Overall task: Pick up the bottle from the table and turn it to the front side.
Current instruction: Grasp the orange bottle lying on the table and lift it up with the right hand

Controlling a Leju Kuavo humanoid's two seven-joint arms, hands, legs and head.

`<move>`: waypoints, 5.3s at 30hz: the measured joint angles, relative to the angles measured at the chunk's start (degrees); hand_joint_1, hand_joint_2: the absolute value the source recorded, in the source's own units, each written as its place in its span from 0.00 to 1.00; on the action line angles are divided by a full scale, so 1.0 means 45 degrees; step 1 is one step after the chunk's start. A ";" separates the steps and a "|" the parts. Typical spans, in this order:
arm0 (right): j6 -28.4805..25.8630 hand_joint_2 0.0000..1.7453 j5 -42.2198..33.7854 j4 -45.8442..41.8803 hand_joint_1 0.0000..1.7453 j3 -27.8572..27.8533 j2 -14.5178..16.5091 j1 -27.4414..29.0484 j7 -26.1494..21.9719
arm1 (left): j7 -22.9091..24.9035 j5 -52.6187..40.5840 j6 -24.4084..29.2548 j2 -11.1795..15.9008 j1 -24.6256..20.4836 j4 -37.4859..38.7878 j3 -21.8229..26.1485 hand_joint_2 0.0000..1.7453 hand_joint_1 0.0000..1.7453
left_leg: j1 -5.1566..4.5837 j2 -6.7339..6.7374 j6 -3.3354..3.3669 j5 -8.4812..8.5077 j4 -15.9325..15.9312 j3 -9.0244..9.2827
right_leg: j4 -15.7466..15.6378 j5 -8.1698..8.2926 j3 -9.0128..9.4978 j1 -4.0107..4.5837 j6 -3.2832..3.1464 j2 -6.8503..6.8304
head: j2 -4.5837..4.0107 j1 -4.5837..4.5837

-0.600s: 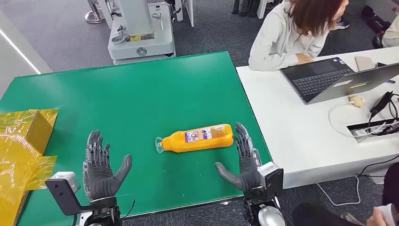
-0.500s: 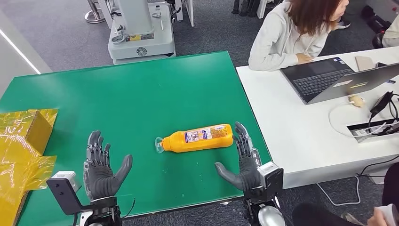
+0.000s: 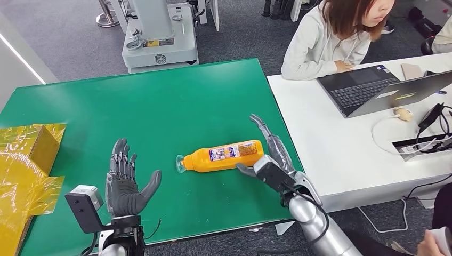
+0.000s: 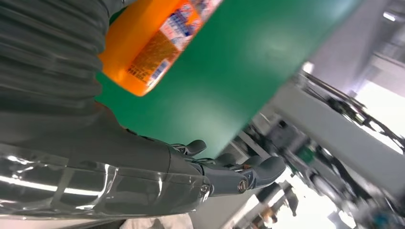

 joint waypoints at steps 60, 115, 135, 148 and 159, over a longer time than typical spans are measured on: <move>0.8672 1.00 -0.1516 1.0018 0.00 1.0151 -0.0275 -1.0712 0.2821 | 0.0892 0.0441 -0.0888 0.0602 0.0204 0.0208 -0.0210 1.00 0.00 | 0.0012 -0.0023 -0.0023 0.0035 0.0019 -0.0023 | 0.0020 0.0020 -0.0032 0.0006 -0.0017 -0.0017 | 0.0000 -0.0001; 0.5121 1.00 -0.0275 0.9243 1.00 1.0886 -0.1430 -0.8783 0.3017 | 0.0941 0.0444 -0.0784 0.0364 0.0686 0.0278 -0.0210 1.00 0.00 | 0.0011 -0.0023 -0.0022 0.0034 0.0021 -0.0022 | 0.0017 0.0020 -0.0025 0.0006 -0.0016 -0.0019 | 0.0000 0.0000; 0.6079 1.00 -0.8117 0.4141 1.00 0.7147 -0.3569 -0.4166 0.2018 | -0.0182 -0.1094 0.1718 0.0362 0.1240 -0.0449 -0.0601 1.00 0.00 | 0.0010 -0.0103 -0.0005 0.0021 0.0022 -0.0056 | 0.0004 -0.0009 -0.0027 0.0007 0.0013 -0.0086 | 0.0000 -0.0001; 0.4278 1.00 -0.7319 0.2121 1.00 0.6030 -0.4193 -0.1813 0.1607 | -0.0021 -0.0710 0.1304 0.0368 0.1140 -0.0473 -0.1009 1.00 0.00 | 0.0011 -0.0093 0.0004 0.0016 0.0026 -0.0051 | 0.0004 -0.0008 -0.0028 0.0007 0.0013 -0.0081 | 0.0000 -0.0001; 0.2869 1.00 -0.6812 0.0986 1.00 0.4976 -0.3546 -0.1136 -0.0893 | 0.1146 0.0470 -0.2162 0.0337 -0.0171 -0.0383 -0.1962 1.00 0.00 | 0.0009 -0.0087 -0.0001 0.0024 0.0026 -0.0058 | 0.0012 0.0001 -0.0027 0.0006 0.0009 -0.0080 | 0.0000 -0.0002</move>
